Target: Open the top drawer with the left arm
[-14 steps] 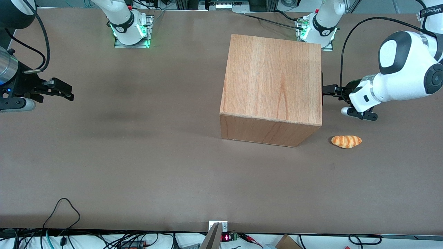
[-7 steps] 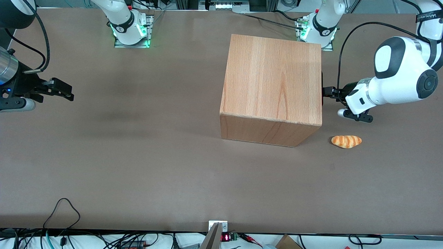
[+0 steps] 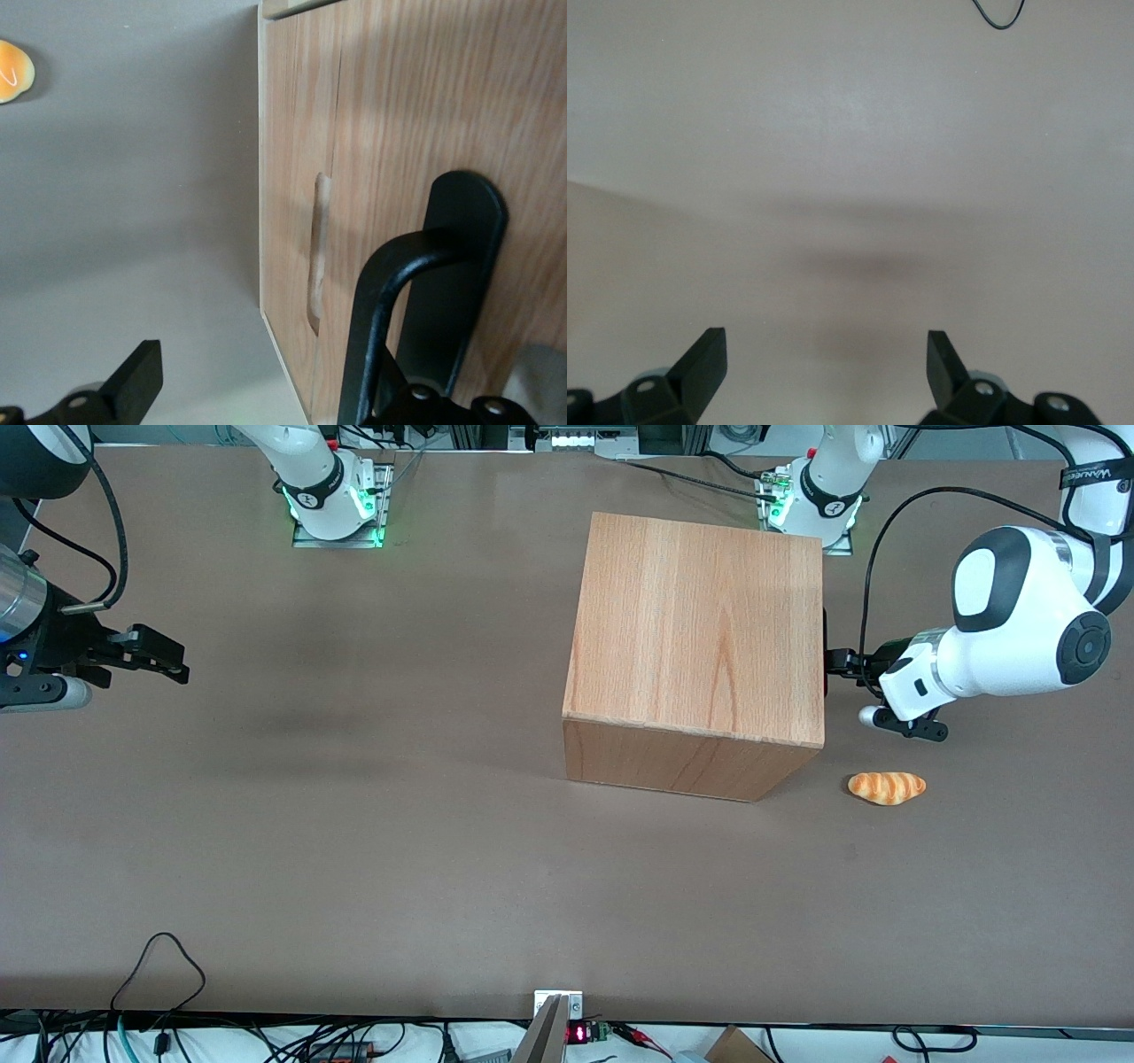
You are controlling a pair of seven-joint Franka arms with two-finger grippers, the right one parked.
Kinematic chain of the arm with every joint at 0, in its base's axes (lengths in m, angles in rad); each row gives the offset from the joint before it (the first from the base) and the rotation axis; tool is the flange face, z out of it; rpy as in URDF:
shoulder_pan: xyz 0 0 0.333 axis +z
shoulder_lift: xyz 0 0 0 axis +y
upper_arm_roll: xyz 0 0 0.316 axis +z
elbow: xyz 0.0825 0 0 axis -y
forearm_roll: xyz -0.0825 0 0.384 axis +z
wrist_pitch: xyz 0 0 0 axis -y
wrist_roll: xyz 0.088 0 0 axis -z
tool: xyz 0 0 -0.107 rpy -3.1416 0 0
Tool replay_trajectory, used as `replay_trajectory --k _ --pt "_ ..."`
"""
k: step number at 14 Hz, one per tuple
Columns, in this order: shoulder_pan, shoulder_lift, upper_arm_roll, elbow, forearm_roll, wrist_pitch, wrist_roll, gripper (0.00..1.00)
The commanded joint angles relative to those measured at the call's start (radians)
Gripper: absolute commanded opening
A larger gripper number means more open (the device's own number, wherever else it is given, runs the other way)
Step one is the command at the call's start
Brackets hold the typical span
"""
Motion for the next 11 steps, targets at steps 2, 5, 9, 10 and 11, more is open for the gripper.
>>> replay_trajectory --k 2,5,9,10,11 --pt "0.008 -0.003 -0.003 -0.006 0.042 0.011 0.026 1.00" --pt "0.022 -0.004 -0.003 -0.006 0.053 0.006 0.026 1.00" --pt "0.042 -0.010 -0.003 -0.004 0.088 0.000 0.028 1.00" --pt "0.051 -0.012 -0.003 -0.004 0.098 -0.002 0.028 1.00" --pt "0.054 -0.018 -0.001 -0.004 0.103 -0.003 0.028 1.00"
